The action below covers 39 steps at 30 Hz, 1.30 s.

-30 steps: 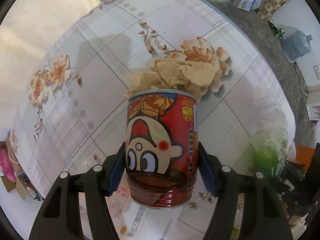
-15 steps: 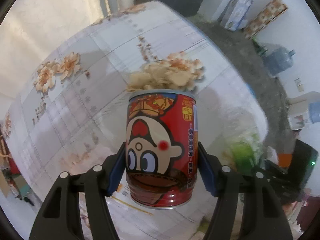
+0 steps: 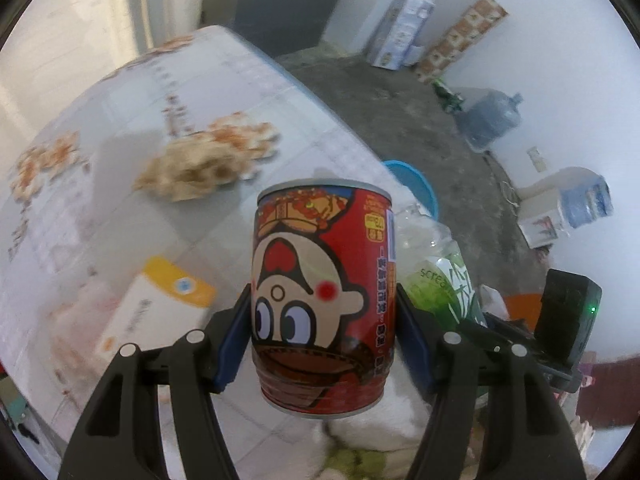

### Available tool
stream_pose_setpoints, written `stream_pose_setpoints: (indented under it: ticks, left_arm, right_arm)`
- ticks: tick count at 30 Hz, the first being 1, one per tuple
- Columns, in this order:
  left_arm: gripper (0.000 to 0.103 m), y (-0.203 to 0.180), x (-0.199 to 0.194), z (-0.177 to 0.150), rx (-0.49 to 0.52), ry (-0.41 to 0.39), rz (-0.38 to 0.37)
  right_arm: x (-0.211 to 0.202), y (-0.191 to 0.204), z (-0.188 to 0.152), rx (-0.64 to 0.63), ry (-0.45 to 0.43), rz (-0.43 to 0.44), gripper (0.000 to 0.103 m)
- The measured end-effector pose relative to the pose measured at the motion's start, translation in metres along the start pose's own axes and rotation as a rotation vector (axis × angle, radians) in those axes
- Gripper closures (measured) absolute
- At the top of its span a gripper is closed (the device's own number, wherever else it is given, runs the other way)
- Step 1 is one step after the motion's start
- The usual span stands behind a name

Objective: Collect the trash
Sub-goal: 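Carry the bottle and red can to the blue wastebasket and release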

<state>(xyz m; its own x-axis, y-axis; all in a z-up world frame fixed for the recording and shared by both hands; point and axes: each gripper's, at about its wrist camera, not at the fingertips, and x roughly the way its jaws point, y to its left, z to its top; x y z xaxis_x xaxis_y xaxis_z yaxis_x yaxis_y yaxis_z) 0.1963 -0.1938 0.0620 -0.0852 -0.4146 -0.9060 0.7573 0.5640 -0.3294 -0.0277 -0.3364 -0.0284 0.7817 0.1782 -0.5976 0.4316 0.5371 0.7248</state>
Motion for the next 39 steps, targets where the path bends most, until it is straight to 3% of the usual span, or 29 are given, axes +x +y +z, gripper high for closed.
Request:
stream_pose_setpoints:
  ticks: [10,16,25,33,39]
  left_arm:
    - [0.039,-0.105,0.068,0.043,0.124,0.041,-0.101]
    - [0.039,-0.172,0.139,0.071,0.185,0.112,-0.128]
    - [0.039,-0.232,0.27,0.106,0.22,0.258,-0.055]
    - [0.039,-0.241,0.393,0.141,0.143,0.378,0.05]
    - [0.039,-0.241,0.454,0.158,0.114,0.416,0.139]
  right_arm:
    - [-0.072,-0.064,0.021,0.107,-0.168,-0.078,0.052]
    - [-0.1,-0.125,0.039,0.206,-0.235,-0.18,0.052]
    - [-0.076,-0.218,0.073,0.34,-0.181,-0.292,0.052]
    - [-0.04,-0.286,0.098,0.414,-0.092,-0.347,0.052]
    - [-0.009,-0.319,0.122,0.416,-0.066,-0.41,0.051]
